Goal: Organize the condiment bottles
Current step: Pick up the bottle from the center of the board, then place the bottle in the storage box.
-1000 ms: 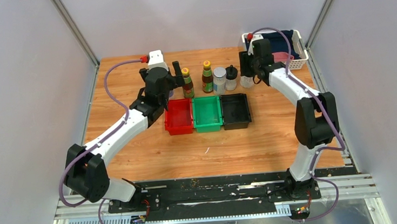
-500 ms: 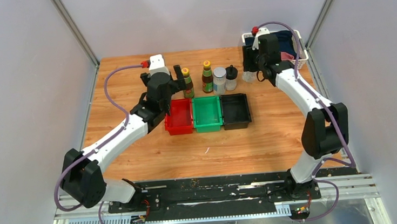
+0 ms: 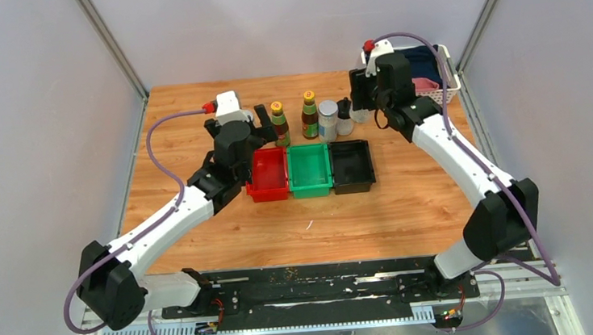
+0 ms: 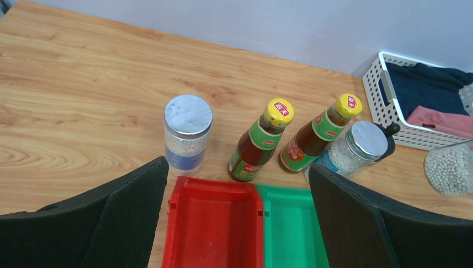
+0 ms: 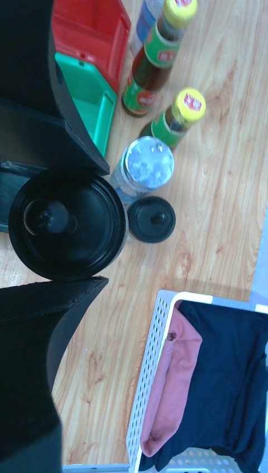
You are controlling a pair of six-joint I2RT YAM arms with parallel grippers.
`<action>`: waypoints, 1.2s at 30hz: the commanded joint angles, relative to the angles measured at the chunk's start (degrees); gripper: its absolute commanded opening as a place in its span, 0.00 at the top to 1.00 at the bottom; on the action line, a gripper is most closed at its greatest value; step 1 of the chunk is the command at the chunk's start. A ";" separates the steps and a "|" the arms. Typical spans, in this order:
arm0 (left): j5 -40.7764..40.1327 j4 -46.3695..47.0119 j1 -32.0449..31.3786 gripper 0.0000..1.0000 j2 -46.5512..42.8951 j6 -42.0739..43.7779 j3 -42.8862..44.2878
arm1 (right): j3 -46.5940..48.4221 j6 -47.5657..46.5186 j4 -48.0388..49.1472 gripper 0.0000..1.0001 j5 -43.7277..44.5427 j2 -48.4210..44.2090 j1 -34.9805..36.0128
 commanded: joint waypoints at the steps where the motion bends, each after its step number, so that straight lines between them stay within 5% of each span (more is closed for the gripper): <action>1: -2.96 0.46 -0.93 0.00 -2.57 -2.23 -1.60 | -1.49 -0.11 -1.00 1.00 4.28 -4.46 4.65; 17: -3.61 0.57 -1.37 0.00 -4.12 -4.09 -4.08 | -10.05 1.16 -4.16 1.00 12.28 -12.00 15.60; 36: -3.69 0.81 -1.97 0.00 -2.99 -4.94 -5.17 | -18.18 4.02 -0.70 1.00 11.52 -14.68 18.29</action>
